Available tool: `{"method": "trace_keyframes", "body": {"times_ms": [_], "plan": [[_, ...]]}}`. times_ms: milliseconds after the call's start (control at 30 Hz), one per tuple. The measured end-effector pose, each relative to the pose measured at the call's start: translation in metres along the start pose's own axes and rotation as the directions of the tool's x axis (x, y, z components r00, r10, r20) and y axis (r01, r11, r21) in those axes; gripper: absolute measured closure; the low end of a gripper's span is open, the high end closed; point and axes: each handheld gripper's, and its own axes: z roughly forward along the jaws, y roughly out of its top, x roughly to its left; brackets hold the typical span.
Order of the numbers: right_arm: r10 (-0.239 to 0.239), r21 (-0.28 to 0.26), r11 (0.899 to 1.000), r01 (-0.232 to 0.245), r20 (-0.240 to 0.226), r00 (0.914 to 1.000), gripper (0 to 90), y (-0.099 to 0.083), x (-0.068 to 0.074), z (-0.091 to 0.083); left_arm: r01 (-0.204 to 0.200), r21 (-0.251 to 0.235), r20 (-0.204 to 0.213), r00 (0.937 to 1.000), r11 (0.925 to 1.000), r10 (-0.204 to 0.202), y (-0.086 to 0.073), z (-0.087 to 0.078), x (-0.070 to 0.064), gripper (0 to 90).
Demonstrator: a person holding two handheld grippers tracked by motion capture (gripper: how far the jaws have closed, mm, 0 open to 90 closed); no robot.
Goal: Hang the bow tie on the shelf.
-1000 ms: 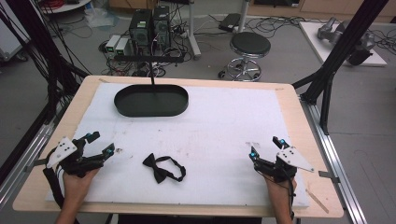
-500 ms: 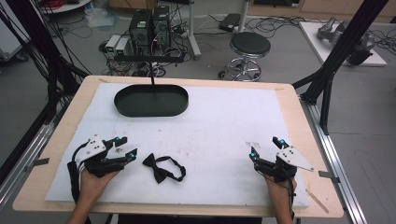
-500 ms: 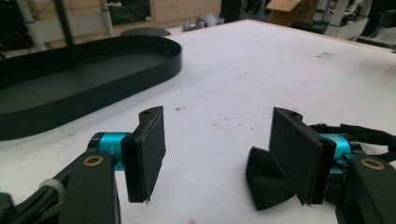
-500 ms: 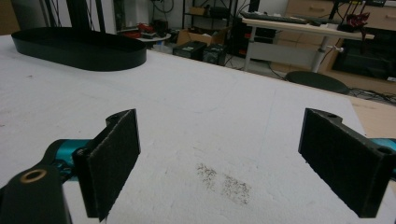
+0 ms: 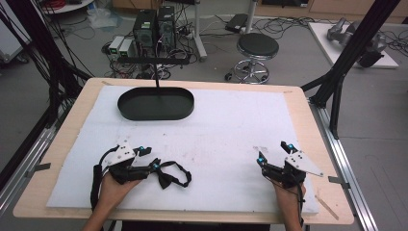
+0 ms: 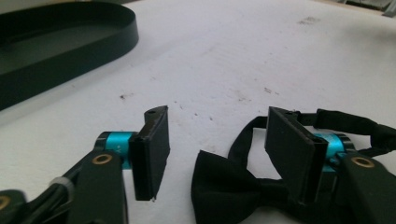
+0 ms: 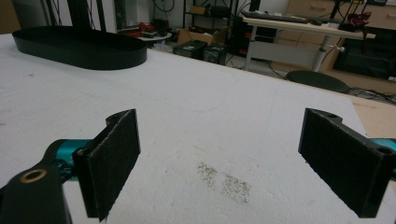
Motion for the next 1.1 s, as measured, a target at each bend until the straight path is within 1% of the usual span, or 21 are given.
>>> {"method": "trace_keyframes", "body": {"times_ms": [67, 100, 133, 167, 267, 367, 400, 533, 600, 633, 700, 733, 800, 833, 867, 900, 967, 1033, 1067, 1100], "plan": [[-0.005, 0.000, 1.000, 0.005, -0.001, 1.0000, 11.9, 0.000, 0.000, 0.000, 0.000, 0.024, -0.004, 1.0000, 0.9997, 0.001, 0.000, 0.003, -0.001, 41.7], [-0.005, 0.000, 1.000, 0.005, -0.001, 1.0000, 11.9, 0.000, 0.000, 0.000, 0.004, 0.033, -0.011, 0.9999, 0.9994, -0.003, 0.000, 0.005, -0.002, 42.6], [-0.006, -0.002, 1.000, 0.006, -0.001, 1.0000, 11.9, 0.000, 0.000, 0.001, 0.004, 0.055, -0.027, 0.9996, 0.9985, -0.002, 0.000, 0.007, -0.003, 43.3], [-0.005, -0.001, 1.000, 0.005, -0.001, 1.0000, 11.9, 0.000, 0.000, 0.000, 0.004, 0.055, -0.027, 0.9996, 0.9985, -0.002, 0.000, 0.007, -0.003, 43.4], [-0.008, -0.002, 1.000, 0.008, 0.000, 1.0000, 11.9, 0.000, 0.000, 0.001, 0.005, 0.079, -0.043, 0.9991, 0.9969, -0.001, 0.001, 0.010, -0.004, 43.7], [-0.010, 0.000, 1.000, 0.010, 0.000, 0.9999, 11.9, 0.000, 0.000, 0.001, -0.001, 0.114, -0.056, 0.9984, 0.9934, 0.007, 0.001, 0.013, -0.006, 44.1], [-0.008, -0.001, 1.000, 0.008, 0.000, 1.0000, 11.9, 0.000, 0.000, 0.001, -0.005, 0.140, -0.065, 0.9978, 0.9901, 0.014, 0.001, 0.014, -0.006, 44.5], [-0.007, 0.001, 1.000, 0.007, 0.000, 1.0000, 11.9, 0.000, 0.001, 0.001, -0.007, 0.157, -0.061, 0.9980, 0.9876, 0.017, 0.002, 0.017, -0.007, 44.6], [-0.012, 0.002, 1.000, 0.012, -0.001, 0.9999, 11.9, 0.000, 0.001, 0.002, -0.004, 0.171, -0.063, 0.9979, 0.9852, 0.015, 0.002, 0.018, -0.007, 45.2], [-0.012, 0.002, 1.000, 0.012, -0.001, 0.9999, 11.9, 0.000, 0.001, 0.002, 0.002, 0.179, -0.058, 0.9983, 0.9838, 0.009, 0.002, 0.019, -0.007, 45.2], [-0.015, 0.002, 1.000, 0.015, -0.001, 0.9999, 11.9, 0.000, 0.001, 0.002, 0.001, 0.201, -0.062, 0.9980, 0.9796, 0.012, 0.001, 0.021, -0.007, 49.6], [-0.015, 0.002, 1.000, 0.015, -0.001, 0.9999, 11.9, 0.000, 0.000, 0.002, 0.004, 0.203, -0.066, 0.9978, 0.9793, 0.010, 0.001, 0.021, -0.008, 50.2], [-0.013, 0.003, 1.000, 0.013, -0.001, 0.9999, 11.9, 0.000, 0.001, 0.001, -0.002, 0.210, -0.062, 0.9979, 0.9776, 0.016, 0.002, 0.021, -0.007, 53.2], [-0.011, 0.006, 1.000, 0.011, 0.001, 0.9999, 11.9, 0.000, 0.001, 0.001, -0.003, 0.213, -0.059, 0.9981, 0.9772, 0.016, 0.002, 0.021, -0.007, 55.6], [-0.013, 0.005, 1.000, 0.013, 0.000, 0.9999, 11.9, 0.000, 0.001, 0.001, -0.004, 0.215, -0.060, 0.9981, 0.9767, 0.017, 0.002, 0.021, -0.008, 60.4], [-0.013, 0.005, 1.000, 0.013, 0.000, 0.9999, 11.9, 0.000, 0.001, 0.001, -0.004, 0.216, -0.068, 0.9975, 0.9764, 0.020, 0.001, 0.021, -0.008, 60.4], [-0.015, 0.004, 1.000, 0.015, -0.001, 0.9999, 11.9, 0.000, 0.001, 0.001, -0.017, 0.225, -0.069, 0.9971, 0.9742, 0.033, 0.001, 0.022, -0.009, 65.6], [-0.017, 0.005, 1.000, 0.017, 0.000, 0.9999, 11.9, 0.000, 0.001, 0.001, -0.018, 0.226, -0.071, 0.9968, 0.9740, 0.035, 0.001, 0.023, -0.010, 69.9], [-0.014, 0.008, 1.000, 0.014, 0.002, 0.9999, 11.9, 0.000, 0.001, 0.000, -0.028, 0.233, -0.064, 0.9970, 0.9722, 0.044, 0.001, 0.023, -0.010, 75.5], [-0.014, 0.008, 1.000, 0.014, 0.002, 0.9999, 11.9, 0.000, 0.001, 0.000, -0.033, 0.236, -0.068, 0.9964, 0.9712, 0.051, 0.000, 0.023, -0.011, 75.5]]}}
